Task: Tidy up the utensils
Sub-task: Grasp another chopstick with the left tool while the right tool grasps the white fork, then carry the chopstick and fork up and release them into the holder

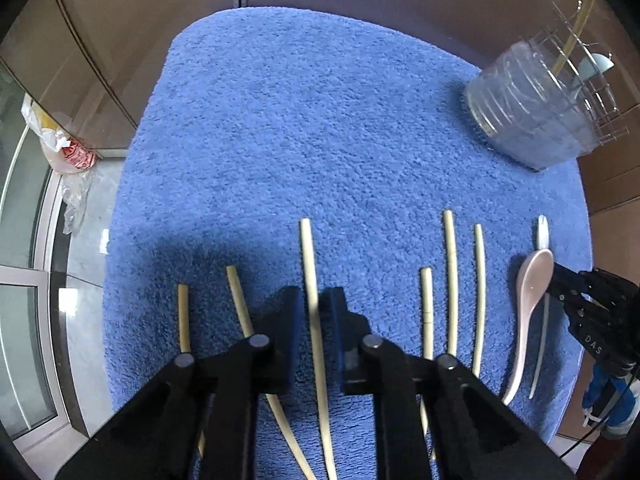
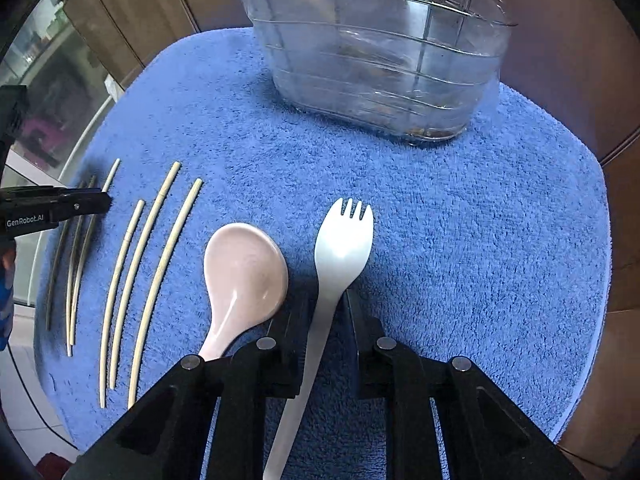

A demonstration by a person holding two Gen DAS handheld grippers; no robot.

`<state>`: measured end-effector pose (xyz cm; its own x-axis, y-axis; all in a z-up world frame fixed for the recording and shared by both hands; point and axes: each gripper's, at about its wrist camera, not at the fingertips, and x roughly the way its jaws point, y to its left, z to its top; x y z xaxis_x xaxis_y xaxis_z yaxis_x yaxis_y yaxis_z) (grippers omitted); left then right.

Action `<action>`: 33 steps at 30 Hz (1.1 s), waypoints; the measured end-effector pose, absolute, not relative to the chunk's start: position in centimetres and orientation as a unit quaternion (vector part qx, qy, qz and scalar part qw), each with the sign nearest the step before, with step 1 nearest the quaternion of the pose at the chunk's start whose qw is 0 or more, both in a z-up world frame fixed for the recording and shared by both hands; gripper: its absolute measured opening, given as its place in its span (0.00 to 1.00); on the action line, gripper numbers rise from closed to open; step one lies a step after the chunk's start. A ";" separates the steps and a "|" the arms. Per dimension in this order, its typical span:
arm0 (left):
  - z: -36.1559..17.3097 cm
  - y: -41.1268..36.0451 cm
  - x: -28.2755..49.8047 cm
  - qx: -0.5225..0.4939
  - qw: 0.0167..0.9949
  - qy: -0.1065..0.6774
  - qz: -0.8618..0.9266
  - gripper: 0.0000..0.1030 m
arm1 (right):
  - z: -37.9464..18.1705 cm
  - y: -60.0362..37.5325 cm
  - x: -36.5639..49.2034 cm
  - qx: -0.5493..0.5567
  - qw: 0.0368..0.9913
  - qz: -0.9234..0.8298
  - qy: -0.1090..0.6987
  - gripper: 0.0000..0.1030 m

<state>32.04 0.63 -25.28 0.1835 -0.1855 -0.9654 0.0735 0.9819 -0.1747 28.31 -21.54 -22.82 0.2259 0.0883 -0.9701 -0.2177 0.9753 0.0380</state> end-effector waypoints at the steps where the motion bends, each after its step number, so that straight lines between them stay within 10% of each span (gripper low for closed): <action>1: -25.3 0.6 32.0 -0.044 0.767 0.635 -0.082 0.09 | -22.9 -21.3 28.4 -0.052 0.782 0.097 0.614 0.15; 17: -23.4 2.6 29.9 -0.104 0.794 0.594 -0.077 0.04 | -20.6 -24.6 25.1 -0.015 0.810 0.126 0.572 0.09; 33: -8.3 0.3 24.3 -0.171 0.882 0.378 -0.223 0.04 | -7.7 -27.8 19.7 0.025 0.930 0.166 0.326 0.09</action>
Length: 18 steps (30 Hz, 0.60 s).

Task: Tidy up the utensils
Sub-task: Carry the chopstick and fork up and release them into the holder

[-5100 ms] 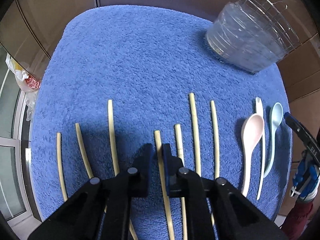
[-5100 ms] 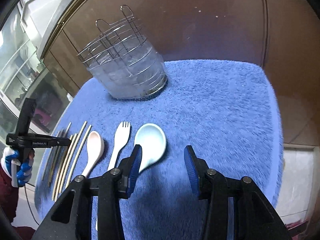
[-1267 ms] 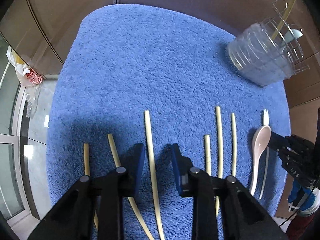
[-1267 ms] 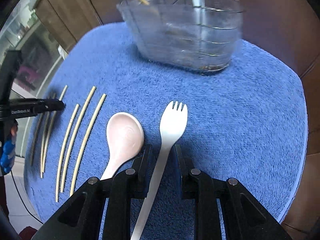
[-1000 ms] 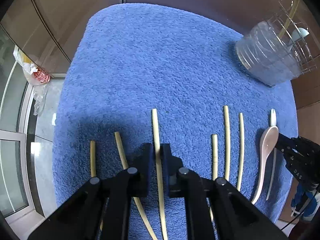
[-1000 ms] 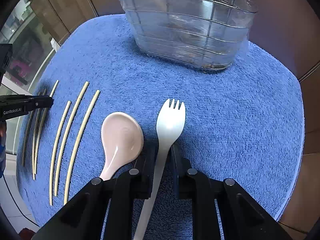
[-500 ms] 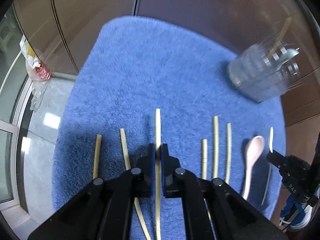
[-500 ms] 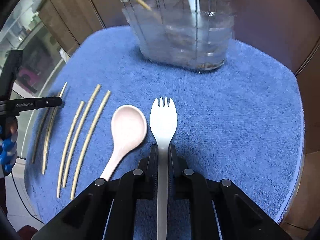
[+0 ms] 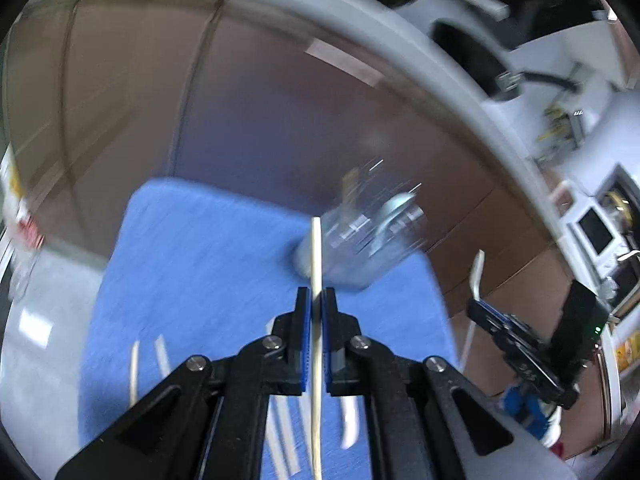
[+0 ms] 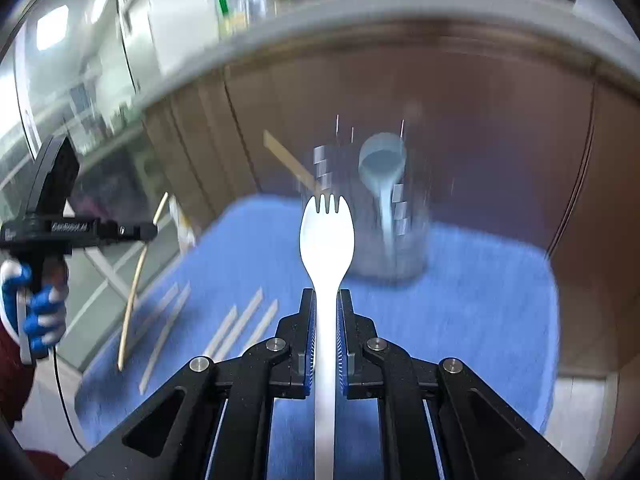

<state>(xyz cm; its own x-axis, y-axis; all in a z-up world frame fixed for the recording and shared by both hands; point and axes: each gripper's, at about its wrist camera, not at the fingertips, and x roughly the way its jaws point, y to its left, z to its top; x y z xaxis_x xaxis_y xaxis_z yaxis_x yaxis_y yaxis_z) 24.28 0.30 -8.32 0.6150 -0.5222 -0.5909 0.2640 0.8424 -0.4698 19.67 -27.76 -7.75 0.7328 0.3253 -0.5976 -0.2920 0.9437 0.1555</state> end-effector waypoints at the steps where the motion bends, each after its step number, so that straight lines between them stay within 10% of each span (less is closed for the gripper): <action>1: -7.2 -0.2 24.2 -0.172 0.887 0.361 -0.231 0.04 | -6.4 -27.7 20.0 0.031 0.939 0.166 0.298 0.09; 18: -1.6 -8.6 34.2 -0.197 0.960 0.124 -0.158 0.04 | -1.2 -27.4 30.9 0.051 0.995 0.057 0.064 0.09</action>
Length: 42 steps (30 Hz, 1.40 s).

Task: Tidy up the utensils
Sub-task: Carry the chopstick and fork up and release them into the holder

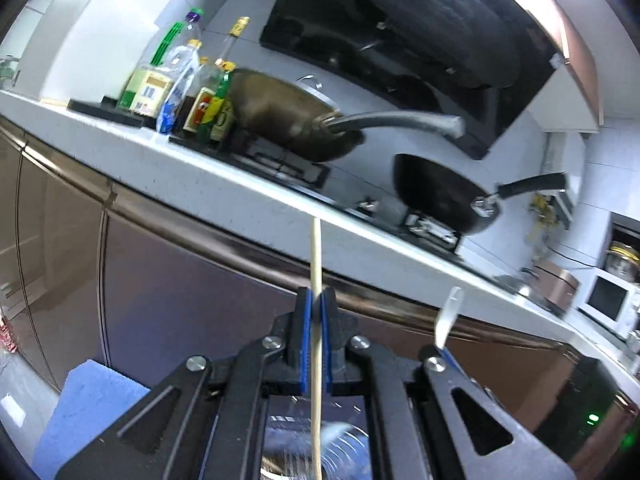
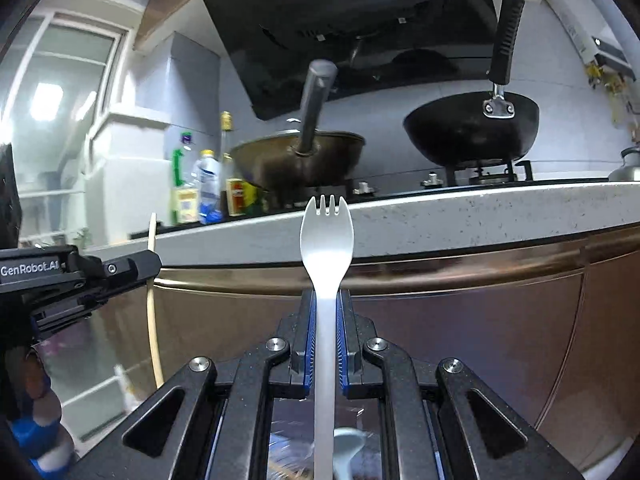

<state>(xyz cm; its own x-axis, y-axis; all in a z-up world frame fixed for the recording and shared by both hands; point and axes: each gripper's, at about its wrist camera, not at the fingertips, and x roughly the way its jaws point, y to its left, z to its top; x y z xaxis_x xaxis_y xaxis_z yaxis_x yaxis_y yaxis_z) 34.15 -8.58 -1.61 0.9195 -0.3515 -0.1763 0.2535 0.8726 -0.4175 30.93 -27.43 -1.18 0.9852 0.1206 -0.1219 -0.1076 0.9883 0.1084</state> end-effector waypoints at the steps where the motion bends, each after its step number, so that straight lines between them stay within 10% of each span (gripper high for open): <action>1: -2.1 -9.0 35.0 -0.198 0.961 0.123 -0.151 0.04 | -1.6 -27.4 31.5 0.048 0.995 0.052 0.064 0.09; 14: -9.1 -11.9 35.1 -0.146 0.981 0.061 -0.115 0.11 | -8.3 -27.2 31.3 0.011 0.998 0.021 0.066 0.12; 19: -8.6 -11.0 33.0 -0.135 0.979 0.075 -0.130 0.29 | -8.9 -27.6 29.3 0.012 0.996 0.022 0.080 0.31; 42: -4.4 2.1 19.2 -0.070 0.977 0.190 -0.064 0.39 | -5.5 -28.6 16.8 0.013 0.989 0.014 0.144 0.37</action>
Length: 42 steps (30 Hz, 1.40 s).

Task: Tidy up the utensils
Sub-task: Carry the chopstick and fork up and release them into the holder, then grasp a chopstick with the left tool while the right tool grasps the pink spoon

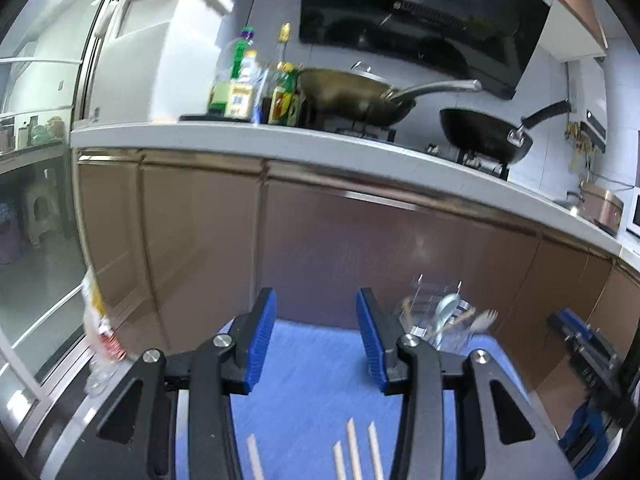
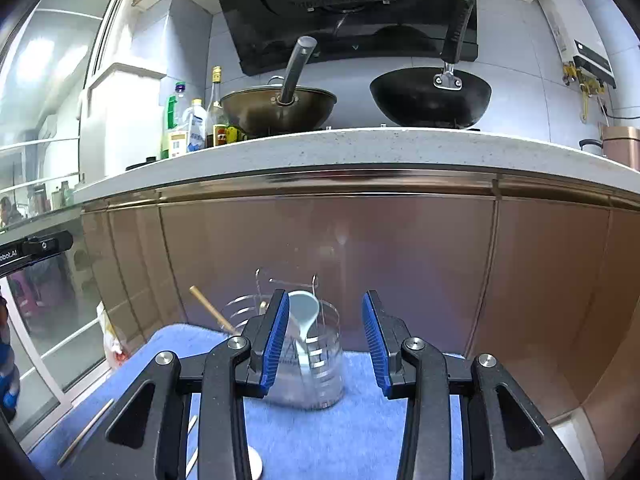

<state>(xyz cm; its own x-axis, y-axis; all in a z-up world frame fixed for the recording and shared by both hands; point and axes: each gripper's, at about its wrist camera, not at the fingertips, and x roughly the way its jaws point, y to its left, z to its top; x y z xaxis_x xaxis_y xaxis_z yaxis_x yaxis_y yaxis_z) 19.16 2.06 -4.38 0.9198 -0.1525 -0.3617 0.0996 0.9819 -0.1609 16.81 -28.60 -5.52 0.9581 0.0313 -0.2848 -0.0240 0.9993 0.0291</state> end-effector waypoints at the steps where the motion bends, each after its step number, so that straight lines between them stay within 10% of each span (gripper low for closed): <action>1: -4.5 2.9 18.4 -0.069 0.975 0.201 -0.064 0.39 | -5.5 -28.6 16.3 0.013 0.989 0.015 0.146 0.37; 42: -24.1 -3.8 26.7 -0.104 0.773 0.610 -0.141 0.31 | -19.8 -27.6 20.2 0.066 0.886 0.166 0.428 0.30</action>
